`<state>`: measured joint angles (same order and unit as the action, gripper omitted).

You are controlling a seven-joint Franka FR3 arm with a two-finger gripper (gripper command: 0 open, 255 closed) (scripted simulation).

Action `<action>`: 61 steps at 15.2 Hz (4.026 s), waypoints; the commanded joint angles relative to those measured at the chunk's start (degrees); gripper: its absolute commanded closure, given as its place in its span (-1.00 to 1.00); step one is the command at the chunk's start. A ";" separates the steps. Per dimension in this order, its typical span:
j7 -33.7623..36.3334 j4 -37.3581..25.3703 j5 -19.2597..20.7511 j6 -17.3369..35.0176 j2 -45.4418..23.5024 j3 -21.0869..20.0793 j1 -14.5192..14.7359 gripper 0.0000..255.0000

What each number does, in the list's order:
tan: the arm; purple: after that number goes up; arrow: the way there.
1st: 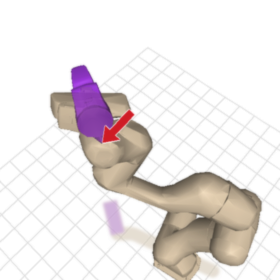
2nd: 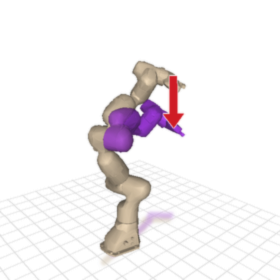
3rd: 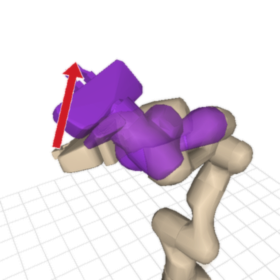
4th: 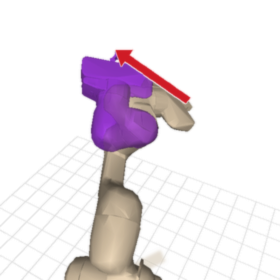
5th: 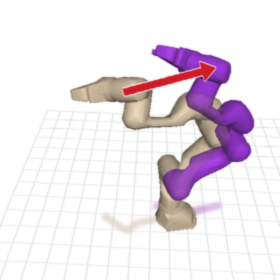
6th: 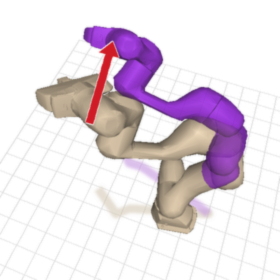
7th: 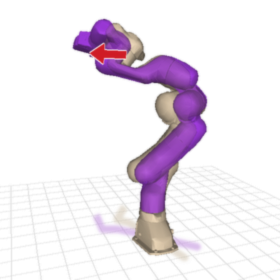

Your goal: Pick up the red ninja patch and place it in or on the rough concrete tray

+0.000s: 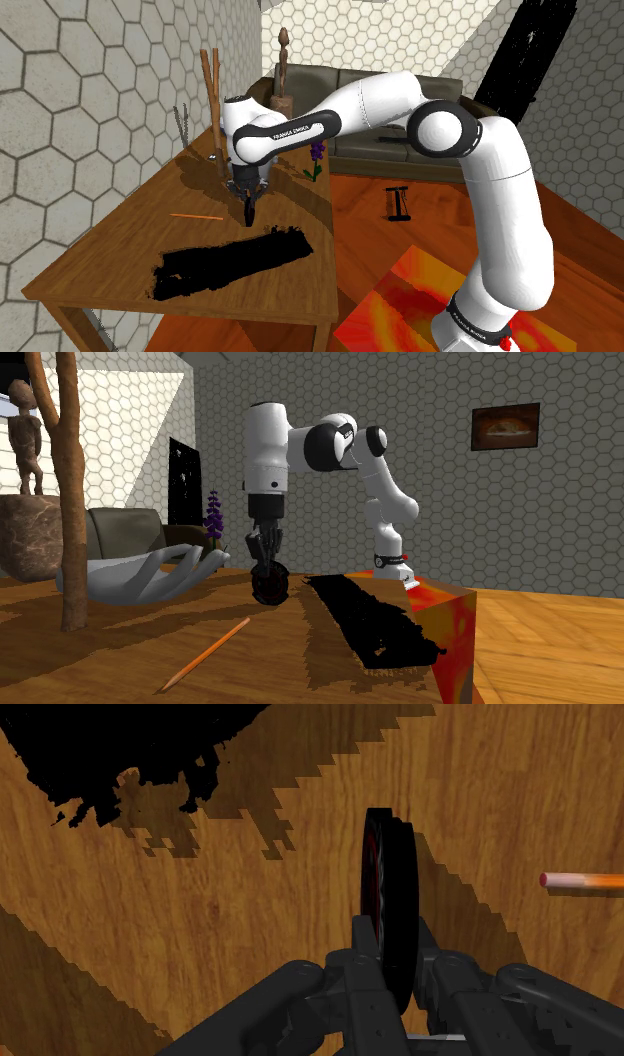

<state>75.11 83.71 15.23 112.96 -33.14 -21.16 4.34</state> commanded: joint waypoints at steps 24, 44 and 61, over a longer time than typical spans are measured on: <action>-1.69 -10.51 -1.52 -12.95 2.75 -0.85 0.66 1.00; 11.32 0.41 -4.86 -15.04 15.30 -6.29 7.56 1.00; 12.62 11.48 -3.68 -2.67 13.74 -5.69 7.03 1.00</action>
<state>87.73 94.62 11.44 109.52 -19.23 -26.93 11.45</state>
